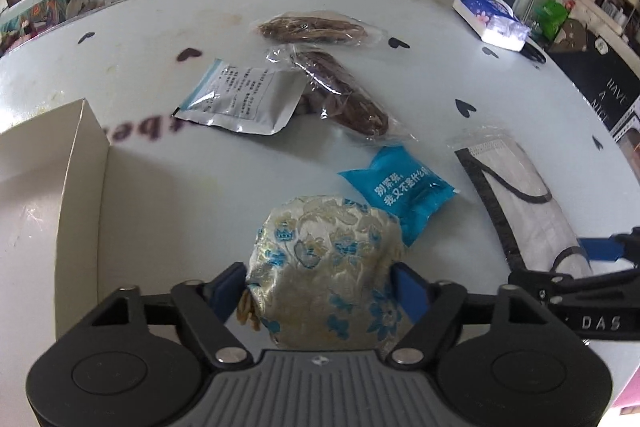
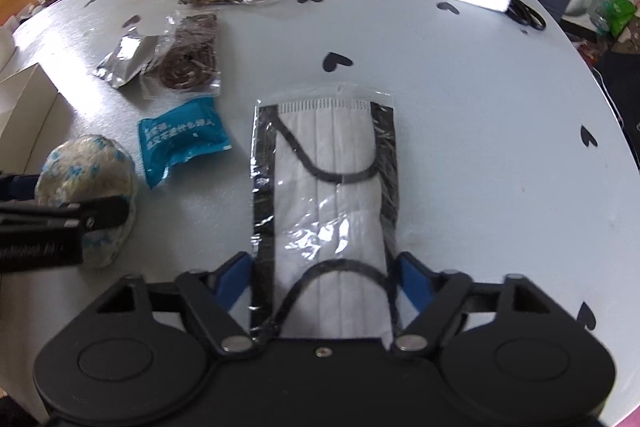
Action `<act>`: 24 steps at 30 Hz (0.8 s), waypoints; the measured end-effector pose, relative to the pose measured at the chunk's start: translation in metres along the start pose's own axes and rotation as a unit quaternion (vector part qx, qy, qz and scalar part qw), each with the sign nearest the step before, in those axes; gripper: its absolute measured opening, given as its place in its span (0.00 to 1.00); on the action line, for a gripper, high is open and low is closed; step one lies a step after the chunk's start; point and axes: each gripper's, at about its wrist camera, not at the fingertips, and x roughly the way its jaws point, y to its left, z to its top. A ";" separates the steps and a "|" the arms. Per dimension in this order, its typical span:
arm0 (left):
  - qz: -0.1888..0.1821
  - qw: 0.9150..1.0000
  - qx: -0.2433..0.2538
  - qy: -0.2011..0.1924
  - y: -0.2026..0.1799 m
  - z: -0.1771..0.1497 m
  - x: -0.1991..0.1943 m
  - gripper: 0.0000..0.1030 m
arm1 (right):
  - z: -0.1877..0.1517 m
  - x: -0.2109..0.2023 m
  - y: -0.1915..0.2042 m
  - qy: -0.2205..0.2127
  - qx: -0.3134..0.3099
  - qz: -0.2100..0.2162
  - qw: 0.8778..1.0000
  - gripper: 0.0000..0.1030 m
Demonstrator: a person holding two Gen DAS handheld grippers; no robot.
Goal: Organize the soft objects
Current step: 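Lift the pouch and mask with both tools and carry them toward the tray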
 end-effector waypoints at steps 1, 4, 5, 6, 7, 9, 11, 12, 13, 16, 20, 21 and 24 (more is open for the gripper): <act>-0.003 1.000 0.000 0.000 0.000 0.000 -0.001 0.65 | -0.001 -0.002 0.001 -0.002 -0.005 0.002 1.000 0.69; -0.015 1.000 -0.006 0.000 0.000 -0.001 -0.006 0.59 | -0.002 -0.005 0.003 -0.007 -0.013 0.007 1.000 0.59; -0.018 1.000 -0.009 -0.002 0.000 -0.001 -0.008 0.58 | -0.003 -0.006 0.003 -0.009 -0.013 0.008 1.000 0.56; -0.021 1.000 -0.010 -0.003 0.001 -0.002 -0.011 0.57 | -0.003 -0.007 0.002 -0.010 -0.011 0.010 1.000 0.56; -0.024 1.000 -0.012 -0.006 0.002 -0.002 -0.014 0.57 | -0.004 -0.008 0.002 -0.012 -0.009 0.012 1.000 0.56; -0.031 0.999 -0.018 -0.013 0.004 -0.002 -0.020 0.56 | -0.005 -0.013 -0.001 -0.019 -0.001 0.018 1.000 0.55; -0.036 0.999 -0.025 -0.021 0.006 -0.002 -0.026 0.56 | -0.005 -0.019 -0.003 -0.031 0.002 0.019 0.999 0.54; -0.038 0.999 -0.029 -0.025 0.007 -0.002 -0.029 0.56 | -0.005 -0.022 -0.003 -0.036 0.003 0.019 0.999 0.54; -0.041 0.998 -0.033 -0.028 0.008 -0.002 -0.032 0.56 | -0.005 -0.025 -0.003 -0.040 0.003 0.020 0.999 0.54; -0.049 0.997 -0.046 -0.039 0.013 -0.003 -0.042 0.56 | -0.004 -0.034 -0.003 -0.053 0.005 0.020 0.998 0.54; -0.057 0.995 -0.065 -0.057 0.023 -0.005 -0.059 0.55 | -0.002 -0.043 0.002 -0.067 0.004 0.020 0.998 0.54; -0.057 0.994 -0.069 -0.063 0.026 -0.006 -0.063 0.55 | -0.002 -0.046 0.003 -0.071 0.003 0.021 0.997 0.54; -0.053 0.992 -0.088 -0.078 0.040 -0.010 -0.077 0.55 | 0.000 -0.053 0.009 -0.082 0.003 0.028 0.996 0.54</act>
